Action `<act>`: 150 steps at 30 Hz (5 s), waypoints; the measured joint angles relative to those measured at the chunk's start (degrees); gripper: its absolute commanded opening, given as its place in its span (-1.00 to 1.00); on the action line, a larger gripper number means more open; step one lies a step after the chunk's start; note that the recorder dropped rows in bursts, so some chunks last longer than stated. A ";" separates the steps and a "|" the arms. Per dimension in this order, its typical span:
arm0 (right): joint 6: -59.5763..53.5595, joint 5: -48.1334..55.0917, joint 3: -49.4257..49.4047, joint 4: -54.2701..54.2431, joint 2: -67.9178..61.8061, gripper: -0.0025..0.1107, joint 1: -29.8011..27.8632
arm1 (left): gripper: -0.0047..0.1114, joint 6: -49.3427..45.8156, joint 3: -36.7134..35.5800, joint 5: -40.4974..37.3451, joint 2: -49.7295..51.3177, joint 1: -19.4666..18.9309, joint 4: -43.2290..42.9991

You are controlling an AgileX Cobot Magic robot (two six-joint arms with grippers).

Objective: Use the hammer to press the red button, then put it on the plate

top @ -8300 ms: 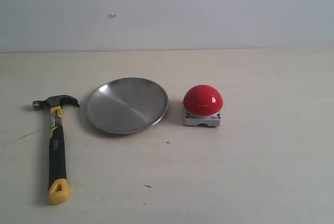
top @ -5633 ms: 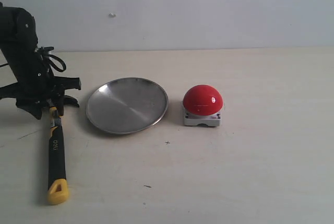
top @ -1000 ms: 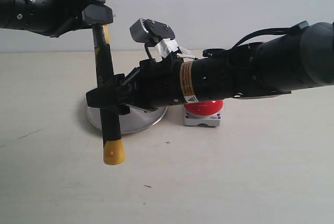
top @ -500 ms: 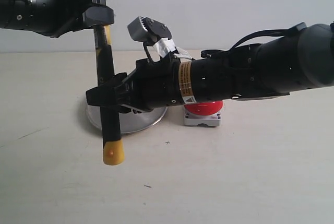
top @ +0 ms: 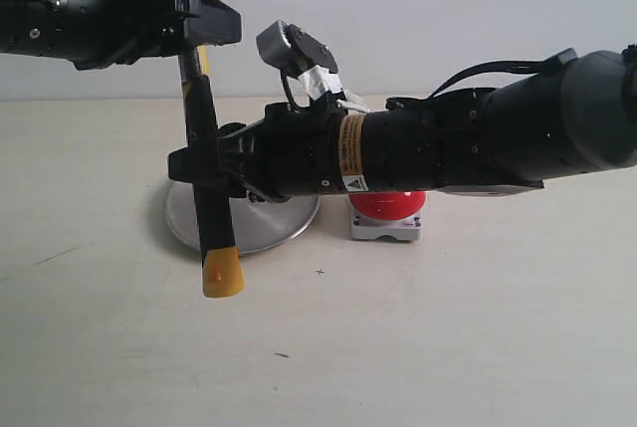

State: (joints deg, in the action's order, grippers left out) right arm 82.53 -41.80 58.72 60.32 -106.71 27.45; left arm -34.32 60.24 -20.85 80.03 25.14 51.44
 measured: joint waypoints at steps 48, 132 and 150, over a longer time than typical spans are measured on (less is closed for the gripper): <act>-4.95 46.53 -21.06 2.16 33.86 -0.96 0.00 | -0.92 6.72 -59.47 35.35 -70.82 0.00 -21.81; -15.38 -0.67 -8.32 -41.84 -6.33 -0.96 0.00 | -0.92 6.82 -60.04 5.94 -79.63 0.00 -31.50; -12.14 3.00 3.83 -37.90 -19.22 -0.96 0.10 | -0.92 6.82 -60.04 5.94 -79.63 0.00 -31.50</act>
State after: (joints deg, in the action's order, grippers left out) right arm 70.39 -38.80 62.55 22.42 -125.93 27.55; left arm -27.50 0.19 -14.92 0.40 25.14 19.95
